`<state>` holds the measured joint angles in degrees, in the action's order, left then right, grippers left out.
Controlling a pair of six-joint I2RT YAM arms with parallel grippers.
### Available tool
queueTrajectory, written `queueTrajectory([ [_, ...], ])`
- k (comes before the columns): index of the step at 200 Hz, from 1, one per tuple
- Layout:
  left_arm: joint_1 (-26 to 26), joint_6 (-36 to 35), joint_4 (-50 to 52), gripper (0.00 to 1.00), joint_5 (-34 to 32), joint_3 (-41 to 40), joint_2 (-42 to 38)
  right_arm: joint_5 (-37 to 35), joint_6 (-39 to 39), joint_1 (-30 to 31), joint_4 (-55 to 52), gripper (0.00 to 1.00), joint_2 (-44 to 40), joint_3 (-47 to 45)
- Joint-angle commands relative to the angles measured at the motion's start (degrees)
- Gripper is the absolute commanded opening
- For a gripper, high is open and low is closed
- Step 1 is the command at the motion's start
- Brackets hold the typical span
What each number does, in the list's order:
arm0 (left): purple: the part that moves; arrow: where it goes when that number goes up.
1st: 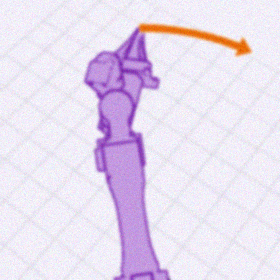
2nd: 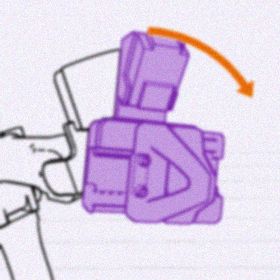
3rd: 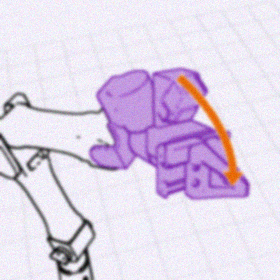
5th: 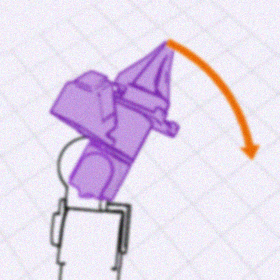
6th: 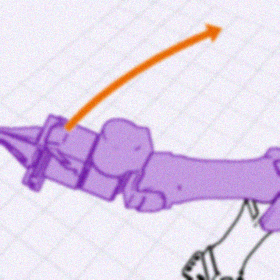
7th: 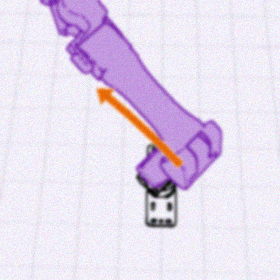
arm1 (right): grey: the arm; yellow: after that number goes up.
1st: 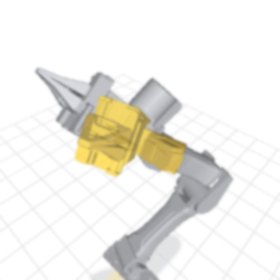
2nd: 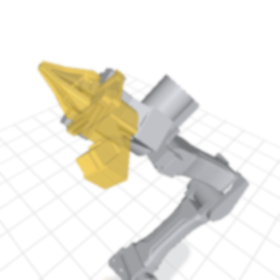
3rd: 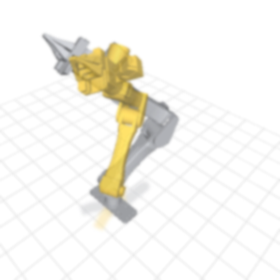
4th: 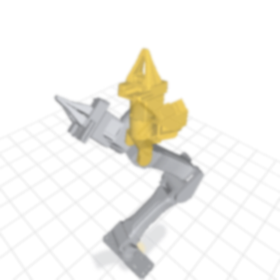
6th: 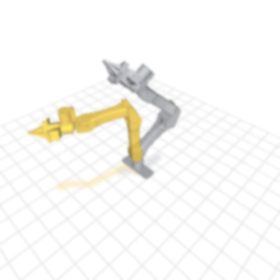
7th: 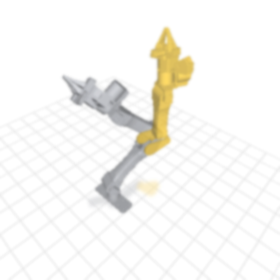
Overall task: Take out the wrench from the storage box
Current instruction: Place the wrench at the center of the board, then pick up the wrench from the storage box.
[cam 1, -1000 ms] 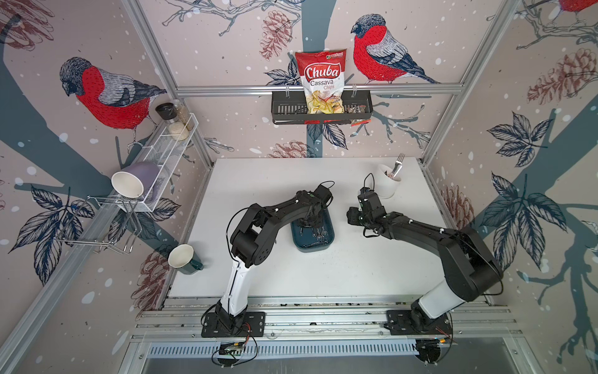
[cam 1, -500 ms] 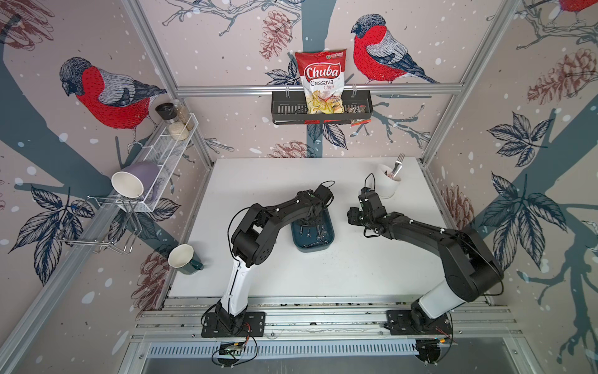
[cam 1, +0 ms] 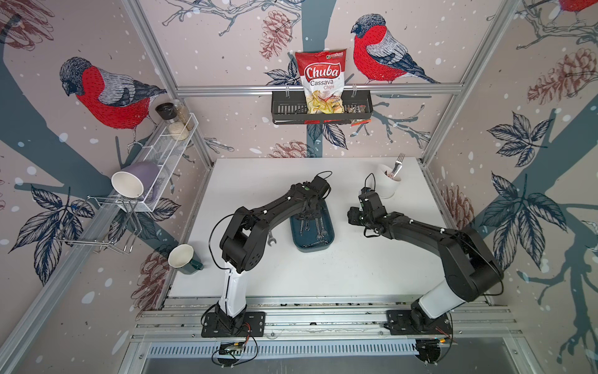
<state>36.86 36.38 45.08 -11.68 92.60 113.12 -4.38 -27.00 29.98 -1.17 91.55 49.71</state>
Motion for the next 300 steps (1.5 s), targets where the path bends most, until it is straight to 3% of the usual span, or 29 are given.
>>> queueTrajectory([
  [1,-1.91,-1.02,3.25,0.11,-2.39,0.16,-3.03,0.2,-0.25,-0.08,0.47,0.54,0.2,0.27],
  [77,-13.49,-3.11,-5.13,0.12,-0.37,-15.96,-10.57,-2.57,-0.76,1.21,-5.72,0.54,-2.52,4.35],
  [104,-13.83,-3.03,-9.55,0.12,2.18,-19.6,-8.59,1.6,-1.99,2.6,-16.56,0.56,-1.53,14.41],
  [140,-13.83,-2.55,-13.18,0.11,4.13,-21.86,-5.93,1.01,-5.1,10.43,-27.78,0.56,4.42,27.28],
  [198,-14.4,-3.19,-15.88,0.12,5.37,-23.9,-4.04,2.33,-9.7,16.9,-31.78,0.56,14.2,35.35],
  [212,-14.75,-3.35,-16.25,0.16,5.97,-24.34,-4.3,2.19,-10.21,17.44,-32.54,0.56,15.93,36.84],
  [252,-16.11,-3.95,-15.06,0.42,7.56,-24.56,-8.12,1.31,-11.26,18.93,-35.21,0.56,20.81,41.56],
  [300,-17.17,-4.11,-11.91,0.51,5.82,-24.62,-17.37,-0.47,-12.63,19.29,-40.26,0.56,27.56,47.88],
])
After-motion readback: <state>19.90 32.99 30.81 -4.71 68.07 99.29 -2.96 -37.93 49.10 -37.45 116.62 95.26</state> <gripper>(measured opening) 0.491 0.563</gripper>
